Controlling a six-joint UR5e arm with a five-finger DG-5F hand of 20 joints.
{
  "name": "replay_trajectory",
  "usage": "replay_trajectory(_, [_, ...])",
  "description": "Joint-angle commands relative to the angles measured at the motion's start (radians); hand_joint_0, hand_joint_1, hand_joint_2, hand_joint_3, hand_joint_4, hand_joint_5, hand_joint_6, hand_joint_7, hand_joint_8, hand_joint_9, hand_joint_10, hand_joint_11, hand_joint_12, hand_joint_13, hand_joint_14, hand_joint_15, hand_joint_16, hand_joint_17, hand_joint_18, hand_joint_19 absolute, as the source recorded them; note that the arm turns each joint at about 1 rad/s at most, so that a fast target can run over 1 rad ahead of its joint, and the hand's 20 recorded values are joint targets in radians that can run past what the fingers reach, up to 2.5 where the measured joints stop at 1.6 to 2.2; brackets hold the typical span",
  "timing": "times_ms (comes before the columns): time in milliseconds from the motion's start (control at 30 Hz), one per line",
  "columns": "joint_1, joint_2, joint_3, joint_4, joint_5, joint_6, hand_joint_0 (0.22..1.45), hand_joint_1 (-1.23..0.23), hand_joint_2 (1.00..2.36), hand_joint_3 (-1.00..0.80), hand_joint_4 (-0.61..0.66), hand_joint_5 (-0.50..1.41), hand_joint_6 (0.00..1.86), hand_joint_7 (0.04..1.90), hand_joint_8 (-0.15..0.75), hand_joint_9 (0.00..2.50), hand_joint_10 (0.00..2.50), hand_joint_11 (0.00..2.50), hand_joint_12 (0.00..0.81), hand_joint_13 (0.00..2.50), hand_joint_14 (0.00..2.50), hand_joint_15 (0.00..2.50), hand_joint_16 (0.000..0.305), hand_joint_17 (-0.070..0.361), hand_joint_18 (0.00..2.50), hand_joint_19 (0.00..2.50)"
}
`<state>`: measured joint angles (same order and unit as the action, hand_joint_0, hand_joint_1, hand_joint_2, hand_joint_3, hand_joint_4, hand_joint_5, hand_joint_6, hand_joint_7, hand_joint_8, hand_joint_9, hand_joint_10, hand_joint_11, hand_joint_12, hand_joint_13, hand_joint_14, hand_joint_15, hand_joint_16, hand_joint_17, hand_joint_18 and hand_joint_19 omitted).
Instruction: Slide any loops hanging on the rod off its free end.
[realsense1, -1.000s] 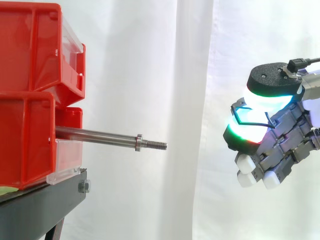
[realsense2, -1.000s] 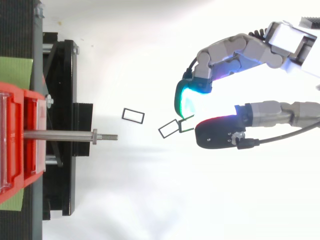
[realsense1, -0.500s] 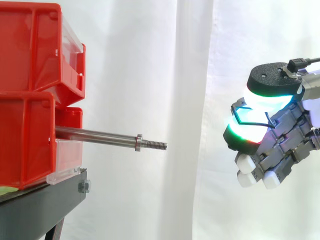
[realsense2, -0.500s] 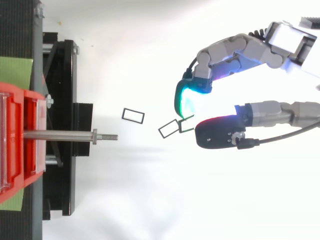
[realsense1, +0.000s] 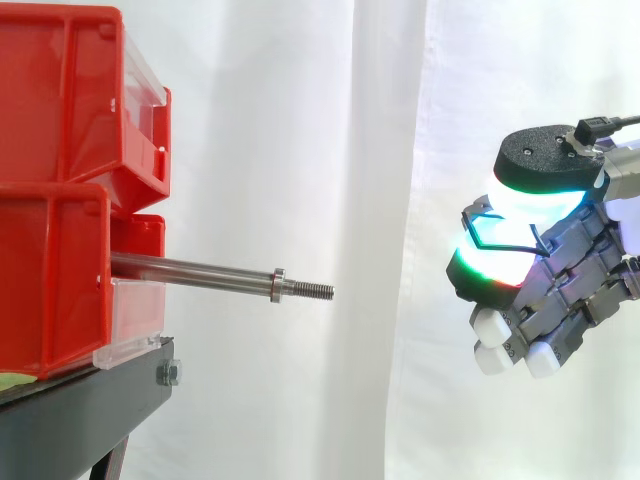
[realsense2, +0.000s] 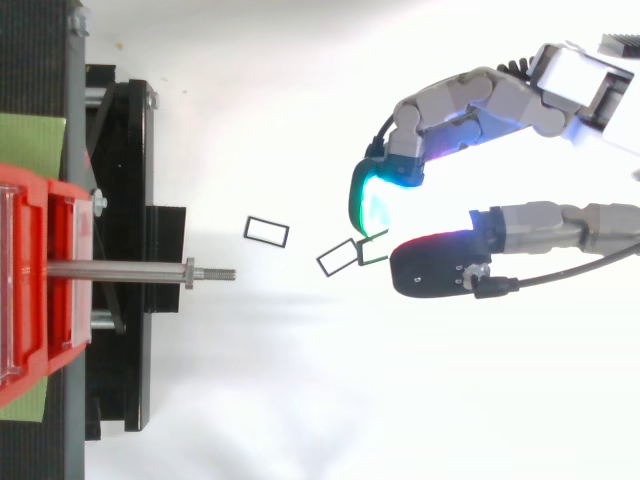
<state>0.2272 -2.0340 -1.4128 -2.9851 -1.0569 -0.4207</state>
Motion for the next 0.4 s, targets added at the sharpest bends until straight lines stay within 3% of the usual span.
replay_trajectory(0, [0.000,0.000,0.000,0.000,0.000,0.000,0.57,-0.67,1.03,-0.14,0.05,-0.16,0.85,1.10,0.260,0.84,0.02,0.46,0.292,0.65,0.00,0.11,0.039,0.088,0.61,0.30])
replay_trajectory(367, [0.000,0.000,0.000,0.000,0.000,0.000,0.57,-0.67,1.03,-0.14,0.05,-0.16,0.85,1.10,0.259,0.84,0.02,0.47,0.291,0.65,0.00,0.11,0.039,0.089,0.62,0.29])
